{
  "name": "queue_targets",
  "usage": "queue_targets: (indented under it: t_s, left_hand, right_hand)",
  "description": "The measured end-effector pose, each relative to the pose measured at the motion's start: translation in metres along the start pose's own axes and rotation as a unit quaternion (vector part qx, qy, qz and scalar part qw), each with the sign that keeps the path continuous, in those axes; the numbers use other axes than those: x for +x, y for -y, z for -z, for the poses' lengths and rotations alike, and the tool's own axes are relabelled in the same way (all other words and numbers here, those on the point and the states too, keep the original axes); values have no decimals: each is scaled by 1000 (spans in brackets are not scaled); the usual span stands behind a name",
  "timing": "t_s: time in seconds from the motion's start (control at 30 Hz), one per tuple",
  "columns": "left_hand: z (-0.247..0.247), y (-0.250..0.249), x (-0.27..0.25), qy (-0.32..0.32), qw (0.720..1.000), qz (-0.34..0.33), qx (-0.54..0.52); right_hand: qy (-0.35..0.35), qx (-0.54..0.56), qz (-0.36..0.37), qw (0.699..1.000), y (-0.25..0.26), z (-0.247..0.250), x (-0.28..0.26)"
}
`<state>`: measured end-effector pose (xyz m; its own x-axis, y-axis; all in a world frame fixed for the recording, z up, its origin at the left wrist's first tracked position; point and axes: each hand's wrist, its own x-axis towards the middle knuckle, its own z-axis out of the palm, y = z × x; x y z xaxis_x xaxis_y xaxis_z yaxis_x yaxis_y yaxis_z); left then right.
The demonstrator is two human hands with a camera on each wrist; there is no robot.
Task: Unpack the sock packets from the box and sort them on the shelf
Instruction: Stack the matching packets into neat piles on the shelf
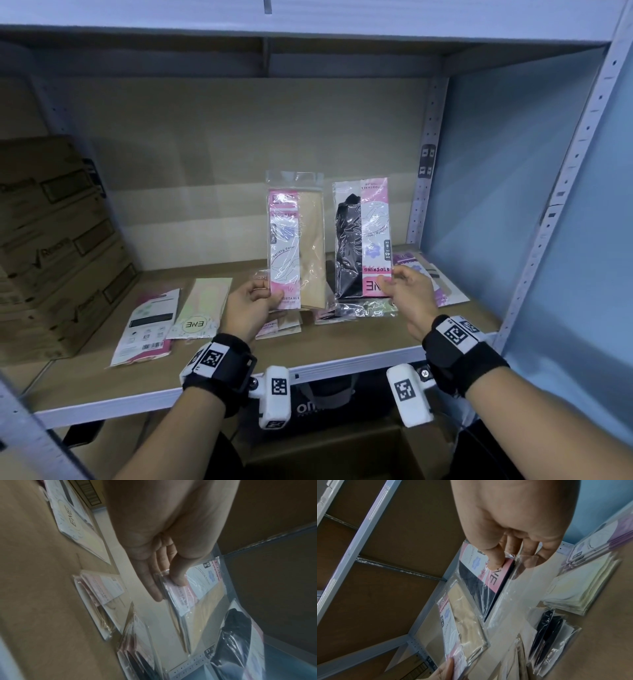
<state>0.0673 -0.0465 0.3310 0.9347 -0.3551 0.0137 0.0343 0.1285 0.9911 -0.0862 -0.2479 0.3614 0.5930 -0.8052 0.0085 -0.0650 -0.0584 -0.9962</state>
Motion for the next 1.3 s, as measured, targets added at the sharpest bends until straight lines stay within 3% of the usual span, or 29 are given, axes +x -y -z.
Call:
queue_targets:
  t_s: [0.27,0.43,0.67,0.73,0.8,0.87,1.0,1.07,1.13,1.2,1.3]
  left_hand:
    - [4,11,18,-36,998,25,36]
    - [26,17,24,-70,993,84,35]
    - [40,34,37,-107,976,132,133]
    - [38,38,42,-112,947,109,280]
    - [34,38,40,-86,898,87,422]
    - [31,37,39,-46,865,91,492]
    - [28,41,40,-54,824,85,557]
    - [24,41,37,-71,796,20,600]
    - [19,41,34,-66,789,-60,608]
    - [14,43,30,-17,778,-90,622]
    - [12,44,27,60,757,-55,648]
  right_hand:
    - [-7,4,-2,1000,-3,9,0]
    - [-2,6,0,1000,-4,10,1]
    - [22,12,2,1000,-9,2,-1]
    - [27,15,2,1000,-11,0,-2]
    - [34,16,-1,999,-13,-1,-3]
    - [41,13,-3,999,-15,-2,-3]
    - [43,26,1,999,-17,-2,-5]
    - [45,31,3,998,-17,-3,-6]
    - [46,33,2,998,-18,-4,-7]
    - [48,31,2,998,-19,-5,-8]
    - [51,27,-1,998,-21,-7,-9]
